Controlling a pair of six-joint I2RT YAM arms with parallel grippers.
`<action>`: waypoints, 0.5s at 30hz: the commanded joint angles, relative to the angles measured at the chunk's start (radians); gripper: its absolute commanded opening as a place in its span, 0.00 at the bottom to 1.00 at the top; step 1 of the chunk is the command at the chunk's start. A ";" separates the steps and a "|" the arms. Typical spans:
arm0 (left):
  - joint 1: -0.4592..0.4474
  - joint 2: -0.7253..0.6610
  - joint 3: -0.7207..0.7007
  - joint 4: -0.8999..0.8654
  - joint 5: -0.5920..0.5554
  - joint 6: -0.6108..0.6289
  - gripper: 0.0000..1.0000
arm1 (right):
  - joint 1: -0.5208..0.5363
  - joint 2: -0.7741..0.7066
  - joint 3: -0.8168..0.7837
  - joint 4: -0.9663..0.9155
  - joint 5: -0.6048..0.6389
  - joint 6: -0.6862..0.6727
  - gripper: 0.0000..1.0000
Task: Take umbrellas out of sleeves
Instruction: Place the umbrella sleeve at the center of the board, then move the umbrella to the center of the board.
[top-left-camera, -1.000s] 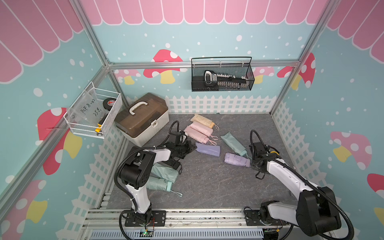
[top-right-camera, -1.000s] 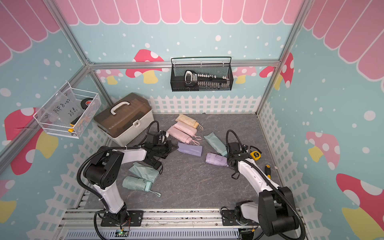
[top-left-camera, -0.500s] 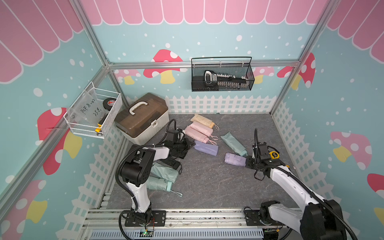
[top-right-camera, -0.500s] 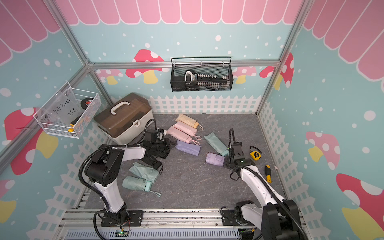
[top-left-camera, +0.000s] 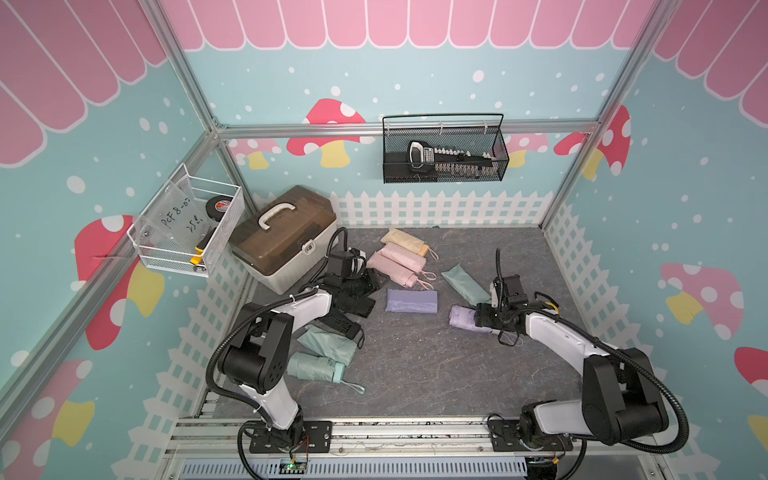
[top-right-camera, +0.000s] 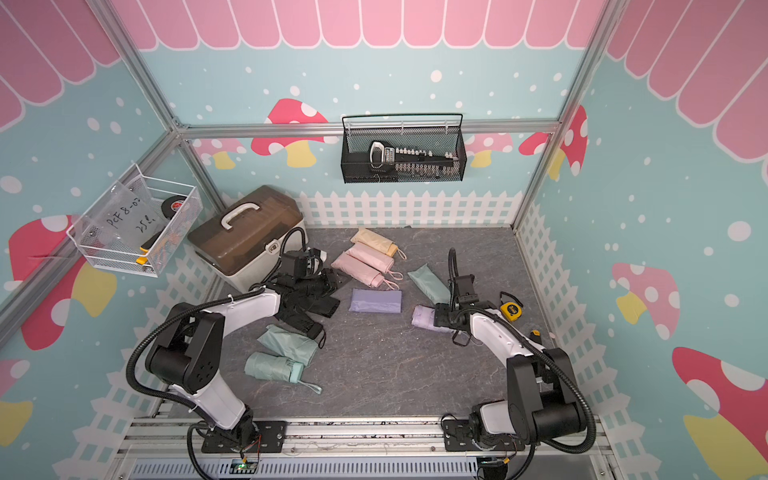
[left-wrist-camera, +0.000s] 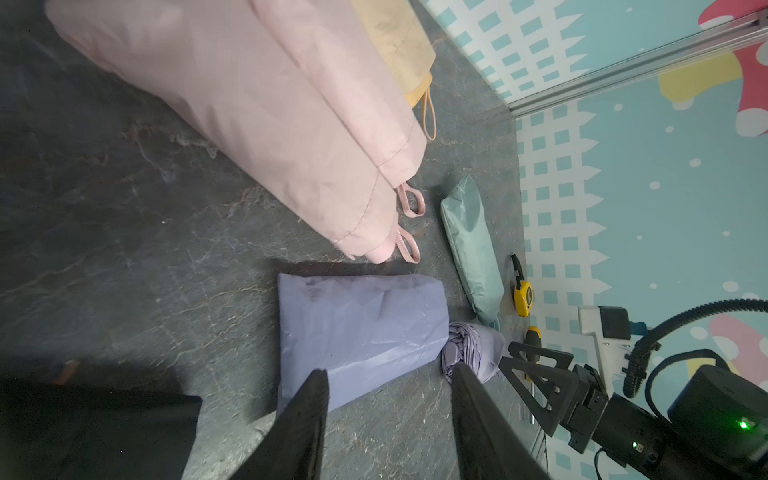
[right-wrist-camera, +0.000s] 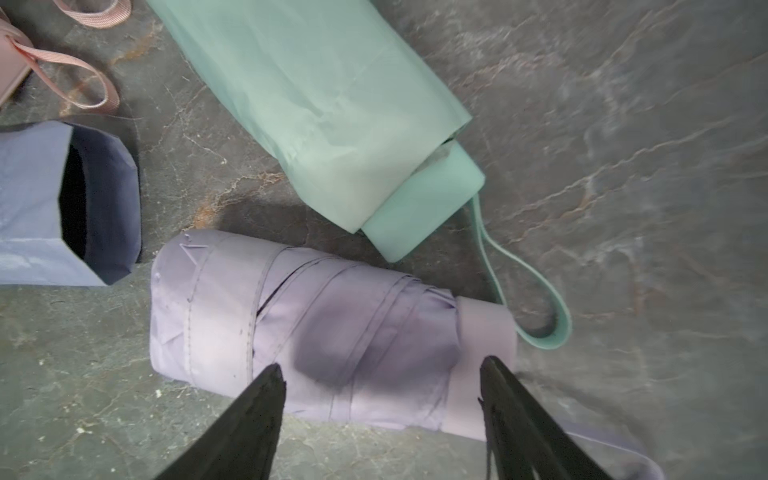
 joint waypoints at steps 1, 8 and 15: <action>0.002 -0.028 0.029 -0.058 -0.024 0.026 0.48 | -0.006 -0.043 -0.023 -0.033 0.082 0.020 0.78; 0.001 -0.025 0.020 -0.014 -0.002 0.012 0.47 | -0.025 0.073 -0.014 -0.006 -0.015 0.046 0.79; 0.002 -0.036 -0.009 -0.005 0.000 0.018 0.47 | -0.029 0.163 -0.010 0.023 -0.033 0.041 0.78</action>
